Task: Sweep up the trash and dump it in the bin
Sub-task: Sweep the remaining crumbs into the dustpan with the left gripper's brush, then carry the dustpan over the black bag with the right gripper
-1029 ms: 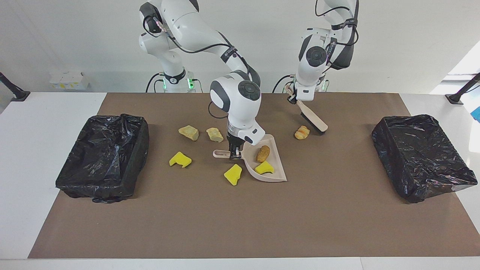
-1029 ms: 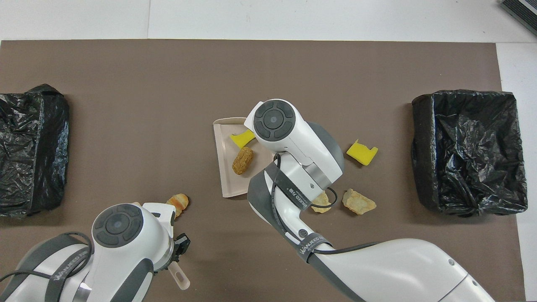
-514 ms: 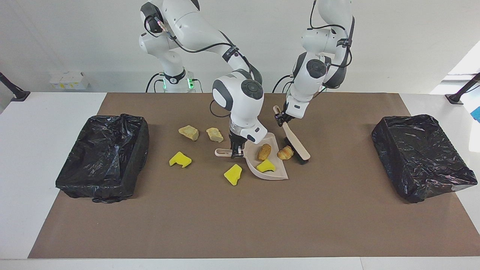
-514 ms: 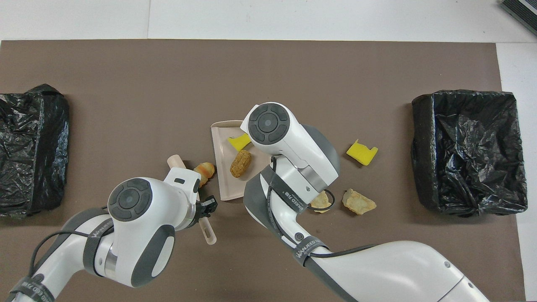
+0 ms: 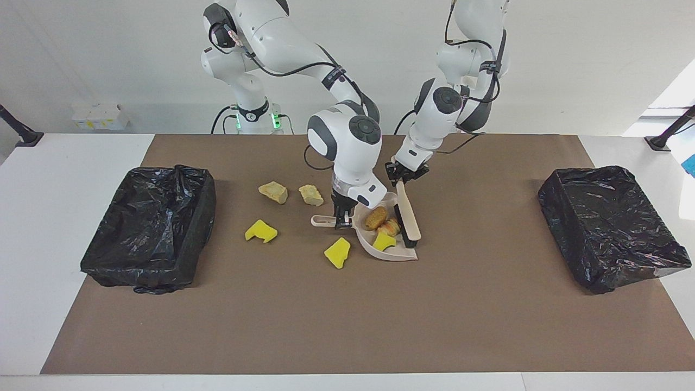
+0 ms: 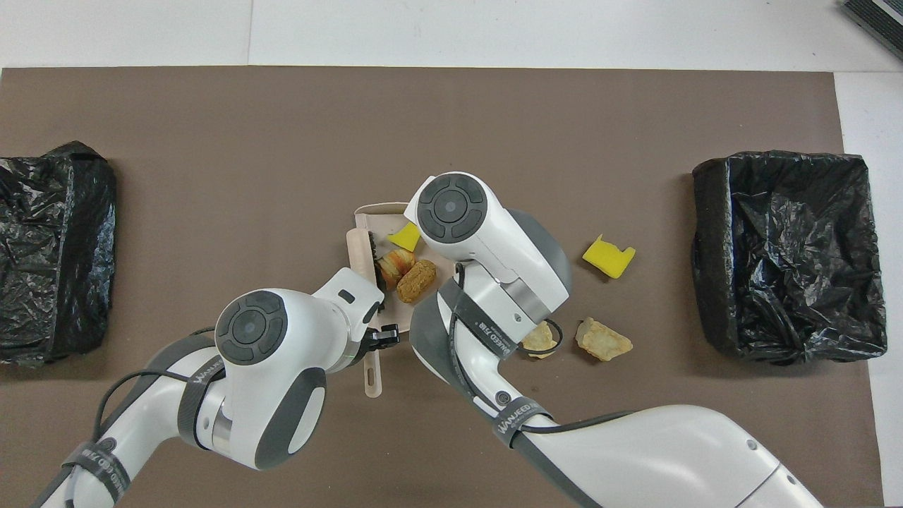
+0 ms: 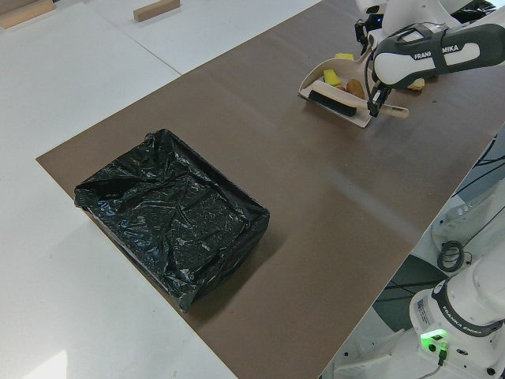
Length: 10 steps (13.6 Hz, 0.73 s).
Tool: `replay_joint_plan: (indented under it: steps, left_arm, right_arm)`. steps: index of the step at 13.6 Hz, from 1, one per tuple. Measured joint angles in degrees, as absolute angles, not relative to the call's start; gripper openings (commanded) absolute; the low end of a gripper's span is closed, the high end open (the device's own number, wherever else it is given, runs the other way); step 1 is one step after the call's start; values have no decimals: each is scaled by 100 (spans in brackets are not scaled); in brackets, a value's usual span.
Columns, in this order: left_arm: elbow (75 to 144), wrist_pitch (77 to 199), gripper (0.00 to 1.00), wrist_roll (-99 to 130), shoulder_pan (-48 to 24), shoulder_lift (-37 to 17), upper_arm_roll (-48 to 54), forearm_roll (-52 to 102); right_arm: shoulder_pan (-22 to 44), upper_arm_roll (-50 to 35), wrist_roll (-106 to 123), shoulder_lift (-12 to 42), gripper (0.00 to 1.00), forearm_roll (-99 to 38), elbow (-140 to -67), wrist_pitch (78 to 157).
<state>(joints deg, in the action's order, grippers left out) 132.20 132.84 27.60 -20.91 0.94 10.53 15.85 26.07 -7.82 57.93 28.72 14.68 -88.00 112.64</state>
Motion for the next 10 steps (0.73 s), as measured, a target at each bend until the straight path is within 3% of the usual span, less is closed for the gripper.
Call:
replay_joint_plan:
  steps: [5,10]
  left_arm:
    - [13089,13227,0,2456,-1194,102,969,1366]
    - [12973,12980,0,2462,-1234,215,1092,1242]
  right_arm:
    - [2308,-781,5813,2849,0,1107,-8796,11395]
    - [1481,-771,7062,2250,0,361,-8893,11345]
